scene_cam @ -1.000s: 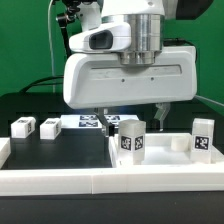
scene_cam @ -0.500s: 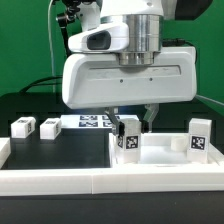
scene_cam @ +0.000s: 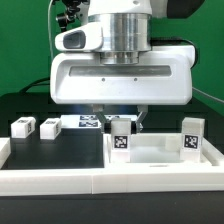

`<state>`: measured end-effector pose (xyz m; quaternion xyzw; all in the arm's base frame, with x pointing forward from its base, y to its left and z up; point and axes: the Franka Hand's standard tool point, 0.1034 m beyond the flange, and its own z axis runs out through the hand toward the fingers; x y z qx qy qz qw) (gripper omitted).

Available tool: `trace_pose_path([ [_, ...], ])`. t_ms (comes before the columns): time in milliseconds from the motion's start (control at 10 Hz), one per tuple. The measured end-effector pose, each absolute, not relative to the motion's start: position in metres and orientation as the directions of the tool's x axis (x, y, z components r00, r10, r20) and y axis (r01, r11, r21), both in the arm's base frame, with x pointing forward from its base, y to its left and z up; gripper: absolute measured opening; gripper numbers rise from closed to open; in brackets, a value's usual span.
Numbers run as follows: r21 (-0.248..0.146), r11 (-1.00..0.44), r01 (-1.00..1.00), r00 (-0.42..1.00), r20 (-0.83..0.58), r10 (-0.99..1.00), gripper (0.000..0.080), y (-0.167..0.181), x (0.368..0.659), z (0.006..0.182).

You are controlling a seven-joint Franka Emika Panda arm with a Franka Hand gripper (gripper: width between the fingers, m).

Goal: Assemble square table

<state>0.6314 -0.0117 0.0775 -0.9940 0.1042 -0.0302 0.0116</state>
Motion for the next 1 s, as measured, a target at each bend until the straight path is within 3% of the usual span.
trace_pose_path([
  [500, -0.028, -0.824, -0.566, 0.824, 0.03, -0.566, 0.0295, -0.0114, 0.6244, 0.0751],
  [700, -0.042, -0.672, -0.739, 0.67, 0.05, -0.741, 0.0304, -0.0115, 0.6267, 0.0763],
  [1000, -0.052, -0.594, -0.803, 0.593, 0.039, -0.804, 0.0291, -0.0055, 0.6263, 0.075],
])
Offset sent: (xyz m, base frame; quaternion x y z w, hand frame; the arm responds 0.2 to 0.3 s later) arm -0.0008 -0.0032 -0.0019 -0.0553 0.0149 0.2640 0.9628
